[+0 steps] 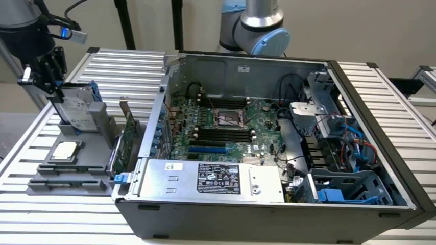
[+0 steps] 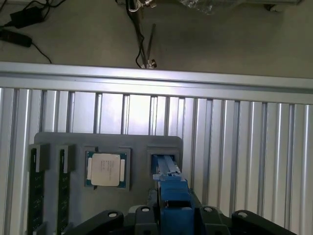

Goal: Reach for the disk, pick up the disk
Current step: 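Pick up the disk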

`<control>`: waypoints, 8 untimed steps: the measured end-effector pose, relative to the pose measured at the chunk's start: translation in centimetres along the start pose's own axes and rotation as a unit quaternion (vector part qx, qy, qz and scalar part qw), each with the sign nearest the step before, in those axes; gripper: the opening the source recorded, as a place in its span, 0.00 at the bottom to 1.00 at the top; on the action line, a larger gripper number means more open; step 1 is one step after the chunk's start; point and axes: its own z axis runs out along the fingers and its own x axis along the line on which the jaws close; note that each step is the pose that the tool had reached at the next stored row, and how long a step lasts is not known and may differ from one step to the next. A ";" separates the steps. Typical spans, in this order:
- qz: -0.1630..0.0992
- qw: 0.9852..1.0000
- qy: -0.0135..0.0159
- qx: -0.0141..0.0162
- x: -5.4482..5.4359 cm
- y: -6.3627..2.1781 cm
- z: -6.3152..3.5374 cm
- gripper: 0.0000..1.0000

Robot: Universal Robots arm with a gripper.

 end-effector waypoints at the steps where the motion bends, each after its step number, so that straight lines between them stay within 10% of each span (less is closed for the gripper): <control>1: 0.000 1.000 0.000 0.000 0.0 0.00 0.00 0.33; 8: 0.002 1.000 0.000 0.000 0.6 0.03 0.00 0.33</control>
